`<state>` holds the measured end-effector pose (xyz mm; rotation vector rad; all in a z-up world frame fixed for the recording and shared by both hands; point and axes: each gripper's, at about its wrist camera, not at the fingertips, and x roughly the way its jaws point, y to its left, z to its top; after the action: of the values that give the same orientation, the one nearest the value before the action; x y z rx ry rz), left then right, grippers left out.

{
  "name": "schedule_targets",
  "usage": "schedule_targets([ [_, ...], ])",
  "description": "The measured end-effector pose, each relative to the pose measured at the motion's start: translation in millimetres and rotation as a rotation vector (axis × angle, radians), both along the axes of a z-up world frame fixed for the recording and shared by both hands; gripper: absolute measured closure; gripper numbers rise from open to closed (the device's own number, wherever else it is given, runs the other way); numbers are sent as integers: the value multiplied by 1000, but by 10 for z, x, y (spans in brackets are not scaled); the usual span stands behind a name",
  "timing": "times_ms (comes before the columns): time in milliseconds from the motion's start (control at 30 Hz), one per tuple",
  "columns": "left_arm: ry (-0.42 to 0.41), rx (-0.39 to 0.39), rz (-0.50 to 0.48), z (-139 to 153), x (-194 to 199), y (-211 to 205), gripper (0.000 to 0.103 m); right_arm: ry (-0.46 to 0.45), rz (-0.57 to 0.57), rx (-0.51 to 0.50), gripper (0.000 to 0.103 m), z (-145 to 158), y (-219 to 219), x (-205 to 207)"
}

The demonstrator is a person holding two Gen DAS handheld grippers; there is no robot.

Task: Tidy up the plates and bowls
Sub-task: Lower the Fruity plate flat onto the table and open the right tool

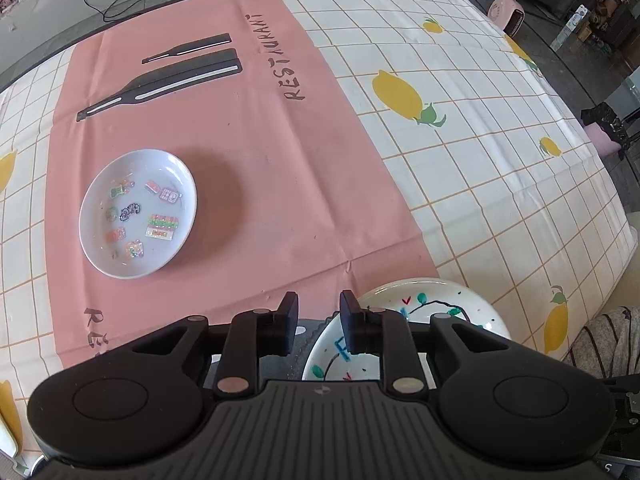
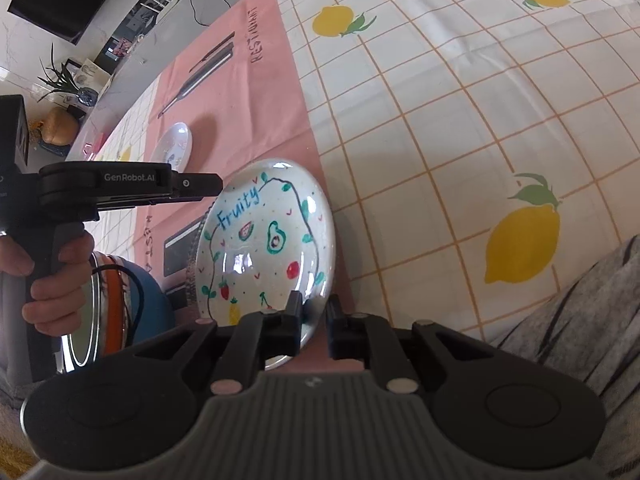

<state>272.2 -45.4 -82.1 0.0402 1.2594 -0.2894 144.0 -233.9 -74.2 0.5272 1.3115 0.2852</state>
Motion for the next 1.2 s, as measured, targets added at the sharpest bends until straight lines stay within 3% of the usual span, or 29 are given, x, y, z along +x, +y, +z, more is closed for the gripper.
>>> schedule_targets([
  [167, -29, 50, 25, 108, -94, 25, 75, -45, 24, -102, 91, 51, 94, 12],
  [333, -149, -49, 127, 506, -343, 286, 64, -75, 38, -147, 91, 69, 149, 26],
  [467, -223, -31, 217, 671, -549, 470, 62, -98, 52, -186, 91, 84, 211, 34],
  [700, -319, -23, 230, 777, -763, 646, 61, -109, 98, -222, 88, 80, 320, 39],
  [800, -329, -67, 226, 817, -796, 735, 59, -91, 81, -182, 83, 55, 273, 52],
  [867, -333, -99, 223, 840, -788, 782, 58, -104, 10, -169, 67, 72, 206, 60],
  [933, -344, -115, 232, 856, -798, 833, 56, -146, -83, -159, 62, 116, 128, 45],
  [1000, -343, -125, 245, 853, -804, 904, 55, -178, -132, -113, 63, 126, 99, 31],
  [1067, -344, -124, 269, 854, -820, 994, 54, -198, -146, -117, 76, 122, 163, 39],
  [1100, -343, -122, 280, 858, -820, 1031, 52, -208, -148, -145, 89, 129, 201, 43],
  [1167, -344, -158, 284, 880, -830, 1141, 50, -236, -151, -194, 90, 165, 267, 41],
  [1200, -340, -216, 287, 894, -836, 1224, 48, -245, -145, -197, 90, 176, 288, 39],
])
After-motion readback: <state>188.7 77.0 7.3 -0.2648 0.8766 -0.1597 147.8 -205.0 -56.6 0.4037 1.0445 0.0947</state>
